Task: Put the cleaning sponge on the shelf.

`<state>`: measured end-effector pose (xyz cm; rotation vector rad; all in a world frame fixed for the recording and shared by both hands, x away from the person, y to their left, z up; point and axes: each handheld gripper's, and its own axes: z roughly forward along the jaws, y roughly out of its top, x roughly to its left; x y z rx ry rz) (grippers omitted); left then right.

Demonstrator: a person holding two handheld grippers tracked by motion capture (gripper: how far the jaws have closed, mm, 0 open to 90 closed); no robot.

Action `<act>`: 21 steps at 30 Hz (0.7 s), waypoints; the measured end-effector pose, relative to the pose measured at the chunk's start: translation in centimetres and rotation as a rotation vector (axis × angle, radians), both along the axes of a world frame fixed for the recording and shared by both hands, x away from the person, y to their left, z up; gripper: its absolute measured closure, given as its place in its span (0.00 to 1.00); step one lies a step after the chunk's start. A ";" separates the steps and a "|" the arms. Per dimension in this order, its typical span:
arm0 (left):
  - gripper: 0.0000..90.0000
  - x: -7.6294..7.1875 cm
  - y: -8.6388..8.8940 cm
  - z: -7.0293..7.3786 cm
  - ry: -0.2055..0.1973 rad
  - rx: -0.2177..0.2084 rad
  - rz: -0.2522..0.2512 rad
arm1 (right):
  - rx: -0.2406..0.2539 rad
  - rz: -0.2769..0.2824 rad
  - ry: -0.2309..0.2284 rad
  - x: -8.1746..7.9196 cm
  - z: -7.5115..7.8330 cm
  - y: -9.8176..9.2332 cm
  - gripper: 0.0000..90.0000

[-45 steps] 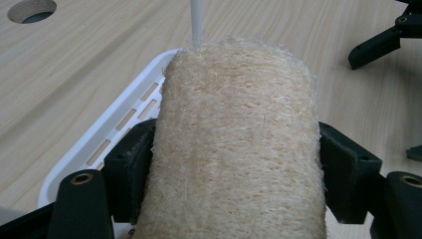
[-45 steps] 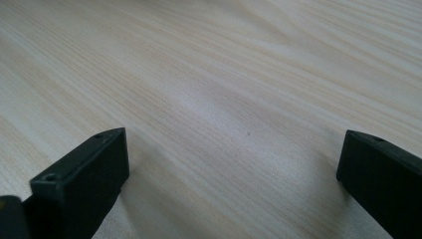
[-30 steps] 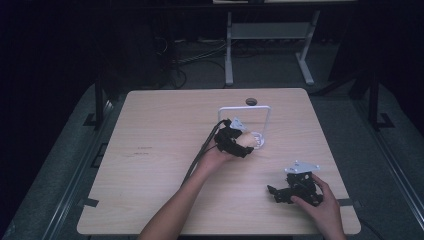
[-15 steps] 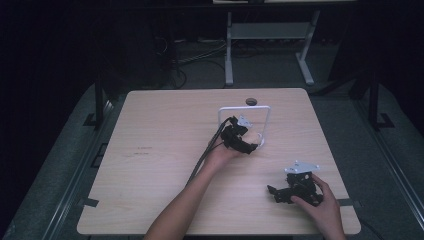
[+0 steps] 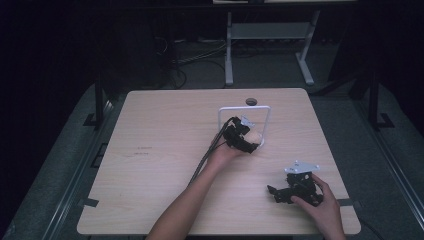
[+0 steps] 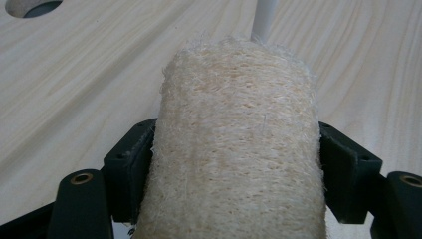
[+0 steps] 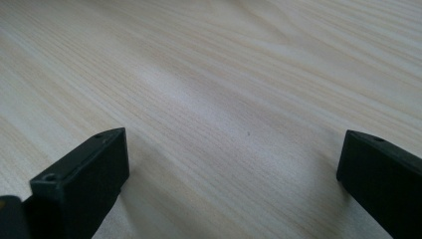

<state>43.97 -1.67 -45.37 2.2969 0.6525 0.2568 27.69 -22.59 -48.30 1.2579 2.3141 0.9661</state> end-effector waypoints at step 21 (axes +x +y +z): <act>0.25 0.2 0.1 0.0 -0.018 0.007 0.009 | 0.000 0.000 0.000 0.0 0.0 0.0 0.00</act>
